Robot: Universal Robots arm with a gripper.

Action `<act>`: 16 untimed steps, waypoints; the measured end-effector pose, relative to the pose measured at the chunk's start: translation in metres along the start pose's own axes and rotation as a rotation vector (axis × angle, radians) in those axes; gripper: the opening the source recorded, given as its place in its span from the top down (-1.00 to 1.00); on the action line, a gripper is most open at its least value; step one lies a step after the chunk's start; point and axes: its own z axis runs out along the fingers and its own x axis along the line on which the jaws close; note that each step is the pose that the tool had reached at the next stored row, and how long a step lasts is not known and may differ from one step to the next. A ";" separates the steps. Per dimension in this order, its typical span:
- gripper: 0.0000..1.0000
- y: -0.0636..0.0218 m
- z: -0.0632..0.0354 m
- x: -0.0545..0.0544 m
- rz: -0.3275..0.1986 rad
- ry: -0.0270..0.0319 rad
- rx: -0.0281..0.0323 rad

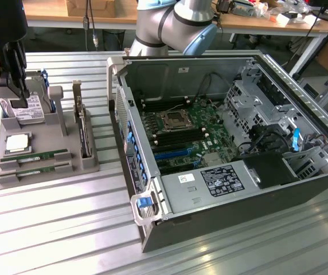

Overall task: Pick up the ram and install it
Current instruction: 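Pick up the ram and move it above insertion slot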

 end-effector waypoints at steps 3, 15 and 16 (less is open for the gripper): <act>0.40 -0.0001 0.0024 0.000 -0.001 0.0000 0.0000; 0.40 -0.0004 0.0105 0.000 -0.003 0.0002 -0.0002; 0.40 -0.0005 0.0114 0.000 -0.004 0.0001 -0.0002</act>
